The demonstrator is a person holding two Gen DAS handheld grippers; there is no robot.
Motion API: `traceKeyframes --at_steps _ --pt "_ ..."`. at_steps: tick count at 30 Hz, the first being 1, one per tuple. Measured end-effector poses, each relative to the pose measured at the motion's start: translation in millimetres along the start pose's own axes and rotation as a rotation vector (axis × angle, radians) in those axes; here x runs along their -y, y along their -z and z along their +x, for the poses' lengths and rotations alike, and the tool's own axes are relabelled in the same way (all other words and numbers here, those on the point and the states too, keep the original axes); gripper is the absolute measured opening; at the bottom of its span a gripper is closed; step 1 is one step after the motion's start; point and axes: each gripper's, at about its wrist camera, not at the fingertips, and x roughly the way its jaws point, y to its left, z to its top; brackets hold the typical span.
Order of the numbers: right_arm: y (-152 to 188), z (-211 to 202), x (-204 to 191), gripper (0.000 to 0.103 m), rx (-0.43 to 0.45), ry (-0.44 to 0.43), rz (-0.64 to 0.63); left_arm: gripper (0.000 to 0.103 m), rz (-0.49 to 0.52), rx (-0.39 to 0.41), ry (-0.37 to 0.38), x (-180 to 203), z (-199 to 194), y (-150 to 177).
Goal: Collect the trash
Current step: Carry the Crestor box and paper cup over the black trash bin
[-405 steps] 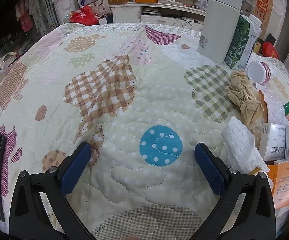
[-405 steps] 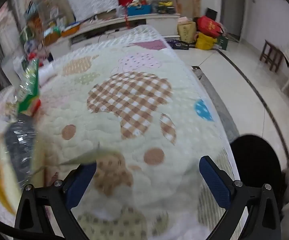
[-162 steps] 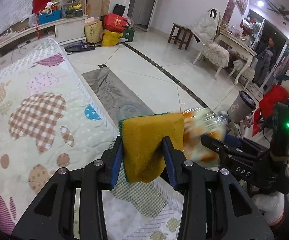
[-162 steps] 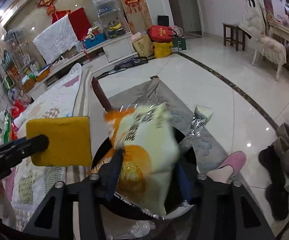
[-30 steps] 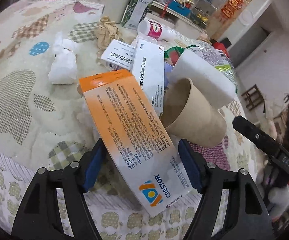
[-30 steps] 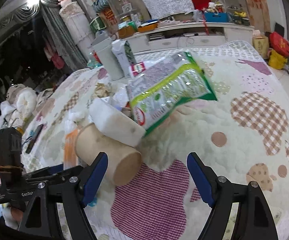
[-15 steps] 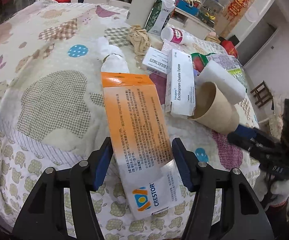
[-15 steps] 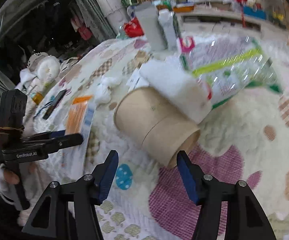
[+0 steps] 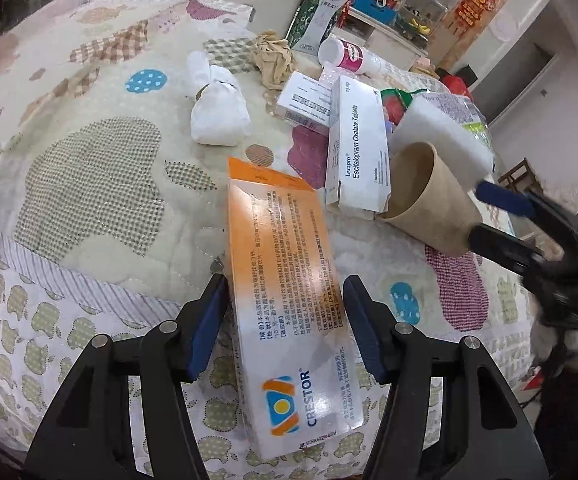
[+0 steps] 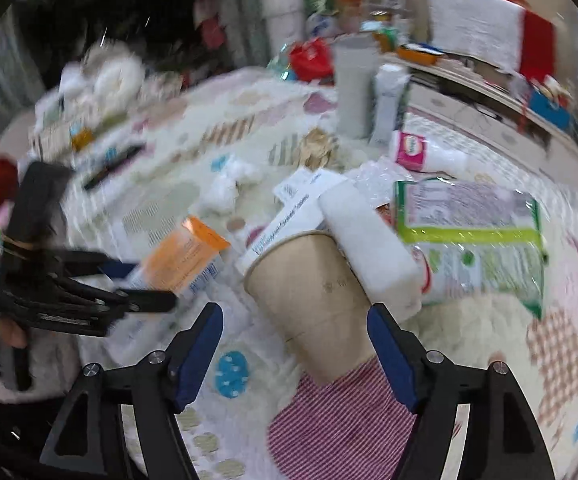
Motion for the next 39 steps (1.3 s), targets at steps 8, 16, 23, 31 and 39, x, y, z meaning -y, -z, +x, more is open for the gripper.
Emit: traceKeyframes --at_steps 8,16,23,31,39 --pt "-2 35 6 0.070 -0.061 0.050 -0.022 0.059 0.038 0.031 -0.038 8 3 5" --pt "31 -6 4 0.064 0.038 0.059 0.044 0.056 0.071 0.031 -0.001 19 2 6" --pt "69 -23 20 0.062 -0.016 0.089 0.158 0.056 0.124 0.026 0.035 45 4 9" --pt "69 -7 24 0.063 -0.057 0.092 0.203 0.058 0.168 -0.003 0.009 65 20 18" --pt "75 -19 27 0.062 0.006 0.053 0.266 0.055 0.166 -0.009 0.084 77 11 19"
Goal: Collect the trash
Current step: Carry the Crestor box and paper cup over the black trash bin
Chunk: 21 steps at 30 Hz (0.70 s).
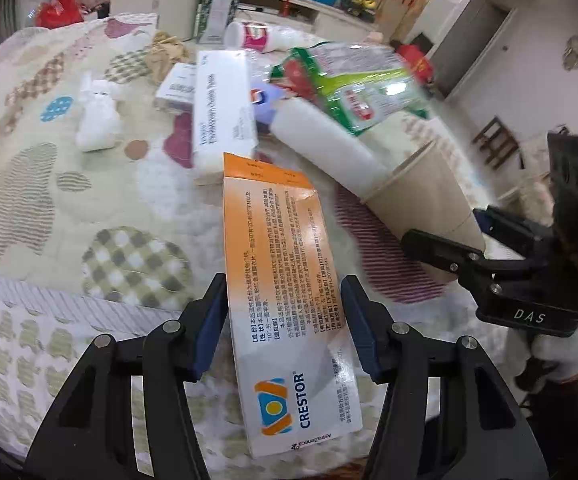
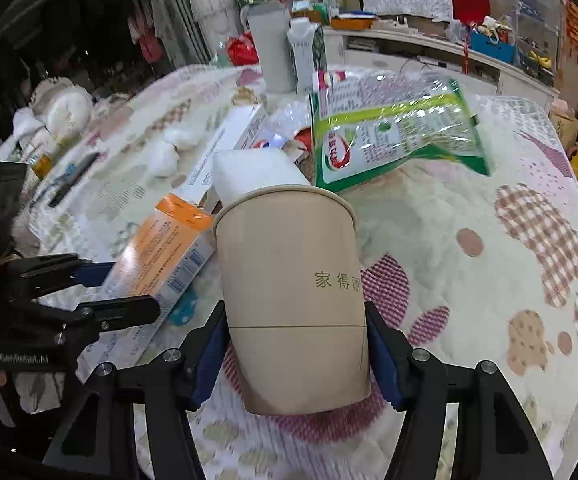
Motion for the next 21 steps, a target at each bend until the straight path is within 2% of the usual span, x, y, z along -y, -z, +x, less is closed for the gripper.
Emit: traceKeyframes --at_steps 4,7,14,21 --pt "15 -33 13 0.062 0.037 -0.031 0.053 0.055 0.042 0.024 0.047 21 -8 -3" --pt "29 -52 27 0.062 0.056 0.022 0.083 0.055 0.072 0.028 0.073 40 -6 -6" --pt "59 -88 77 0.062 0.107 0.087 0.231 0.055 0.155 0.017 0.120 92 9 -15" --pt "84 -119 113 0.062 0.143 0.163 0.315 0.055 0.246 0.015 0.151 151 30 -30"
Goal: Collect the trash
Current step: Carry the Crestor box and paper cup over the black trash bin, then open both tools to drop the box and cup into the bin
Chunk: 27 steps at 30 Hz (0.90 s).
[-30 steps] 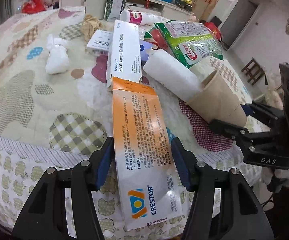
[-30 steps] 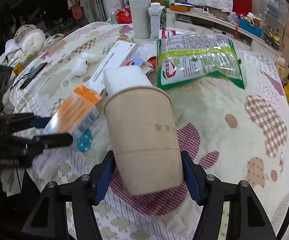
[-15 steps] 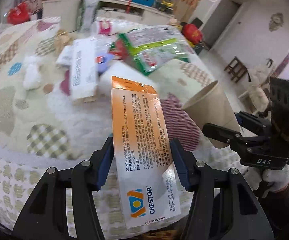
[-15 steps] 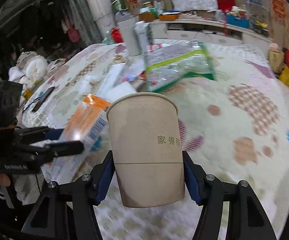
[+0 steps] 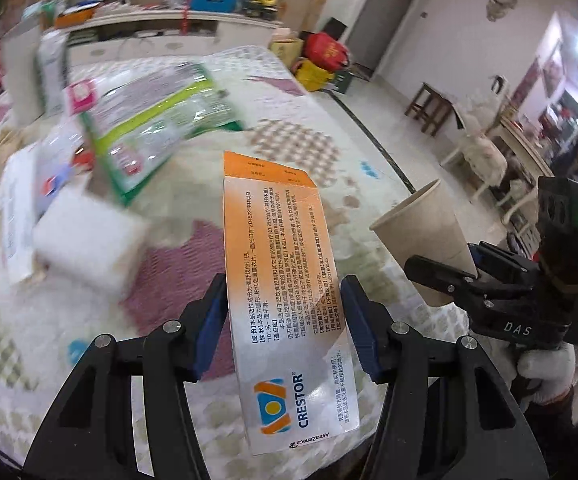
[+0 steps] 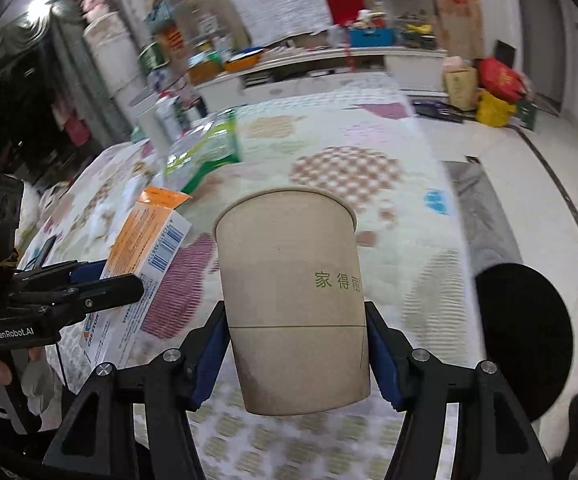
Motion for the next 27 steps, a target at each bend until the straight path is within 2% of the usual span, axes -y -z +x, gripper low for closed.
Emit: traceKeyframes --at_steps 15,23,27 --pt "21 -47 97 0.062 0.059 0.159 0.179 0.055 0.155 -0.034 0.058 90 62 -37" --pt "34 -68 146 0.062 0.090 0.276 0.268 0.055 0.188 -0.067 0.145 130 95 -47" --pt "38 -68 168 0.062 0.084 0.299 0.315 0.055 0.200 -0.077 0.188 153 111 -53"
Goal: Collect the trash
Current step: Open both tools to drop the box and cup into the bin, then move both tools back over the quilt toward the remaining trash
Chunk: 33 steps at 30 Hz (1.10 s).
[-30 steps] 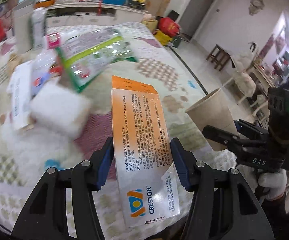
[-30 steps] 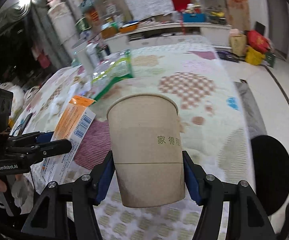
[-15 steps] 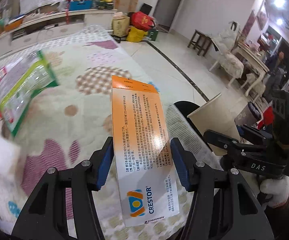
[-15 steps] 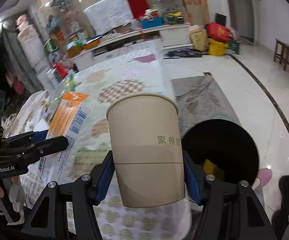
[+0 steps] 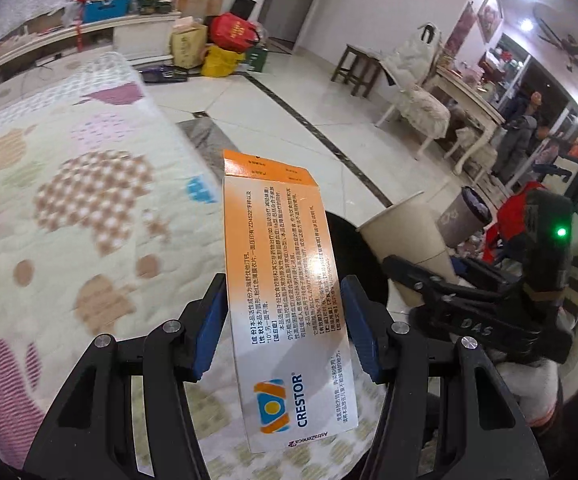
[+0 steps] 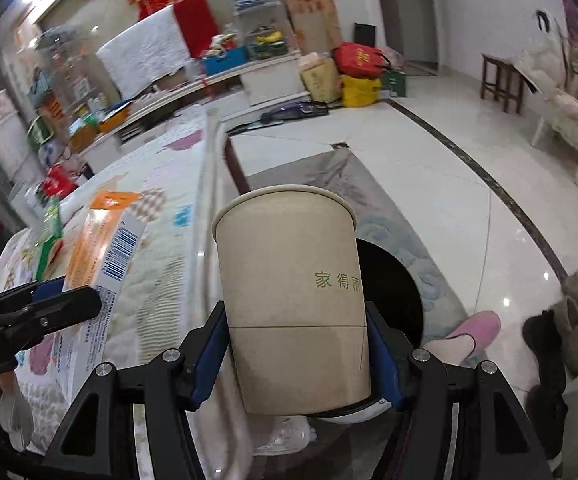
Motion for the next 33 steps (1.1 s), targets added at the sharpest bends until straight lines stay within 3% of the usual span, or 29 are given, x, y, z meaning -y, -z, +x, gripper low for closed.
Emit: traceKeyframes --at_steps 11,15,23,33 --pt "2 21 26 0.062 -0.017 0.034 0.088 0.058 -0.062 -0.009 0.092 10 43 -17" --pt "1 24 31 0.079 -0.017 0.051 0.117 0.064 -0.057 -0.019 0.111 12 48 -18" --pt "7 23 31 0.079 -0.029 0.034 0.122 0.066 -0.053 -0.006 0.074 6 38 -14" --pt "8 21 5 0.079 -0.020 0.011 0.071 0.066 -0.031 0.043 -0.049 -5 10 0"
